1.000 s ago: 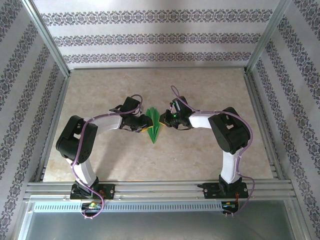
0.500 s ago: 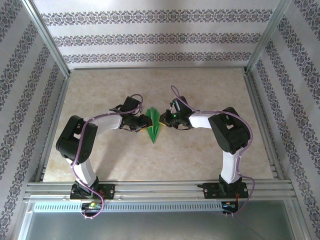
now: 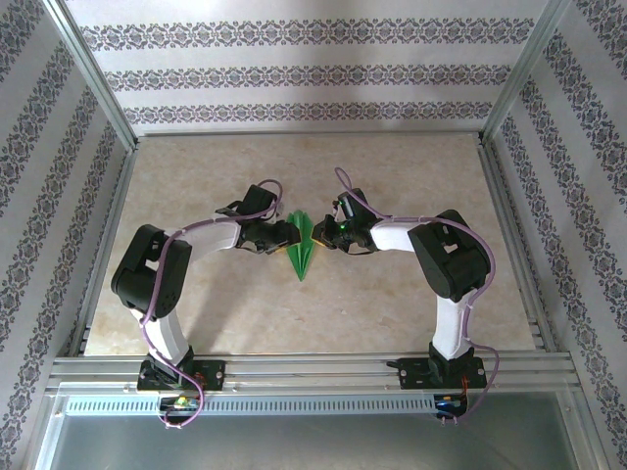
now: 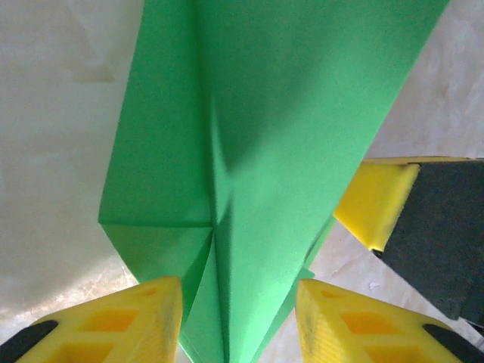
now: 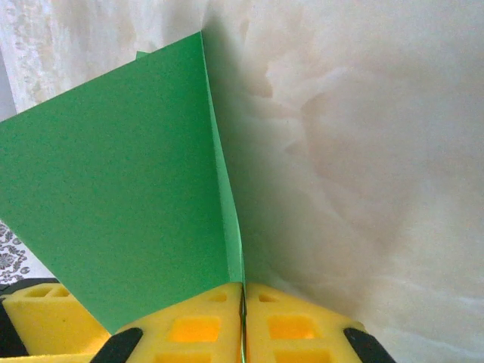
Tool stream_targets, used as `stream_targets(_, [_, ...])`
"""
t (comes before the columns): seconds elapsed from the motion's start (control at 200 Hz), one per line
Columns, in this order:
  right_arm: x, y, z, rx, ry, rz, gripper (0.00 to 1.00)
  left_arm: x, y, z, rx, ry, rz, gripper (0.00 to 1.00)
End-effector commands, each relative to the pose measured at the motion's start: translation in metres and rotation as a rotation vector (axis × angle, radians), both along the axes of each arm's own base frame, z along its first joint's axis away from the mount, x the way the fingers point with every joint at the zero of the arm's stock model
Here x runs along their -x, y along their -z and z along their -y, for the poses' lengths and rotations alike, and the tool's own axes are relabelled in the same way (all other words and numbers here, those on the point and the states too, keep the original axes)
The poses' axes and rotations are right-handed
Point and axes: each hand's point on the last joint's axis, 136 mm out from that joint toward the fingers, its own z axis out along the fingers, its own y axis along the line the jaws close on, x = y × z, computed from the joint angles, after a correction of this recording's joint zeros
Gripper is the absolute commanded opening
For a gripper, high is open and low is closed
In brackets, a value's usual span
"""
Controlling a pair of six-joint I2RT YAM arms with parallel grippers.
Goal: Fold a paper plane with a square sheet of paper (pick it up from the middle)
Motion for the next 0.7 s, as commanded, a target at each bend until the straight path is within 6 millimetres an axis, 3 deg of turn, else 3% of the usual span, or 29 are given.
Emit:
stream_targets(0.0, [-0.001, -0.005, -0.009, -0.019, -0.018, 0.005, 0.11, 0.007, 0.012, -0.002, -0.062, 0.037, -0.022, 0.44])
stream_targets(0.165, [-0.001, -0.003, -0.008, -0.018, -0.018, -0.001, 0.11, 0.009, 0.014, 0.0, -0.057, 0.048, -0.032, 0.45])
stream_targets(0.455, [0.0, -0.004, -0.008, -0.019, -0.015, -0.003, 0.11, 0.023, 0.0, 0.024, 0.036, 0.11, -0.035, 0.43])
stream_targets(0.7, [0.001, -0.003, -0.008, -0.019, -0.016, -0.004, 0.11, 0.029, 0.014, 0.023, -0.036, 0.117, -0.067, 0.43])
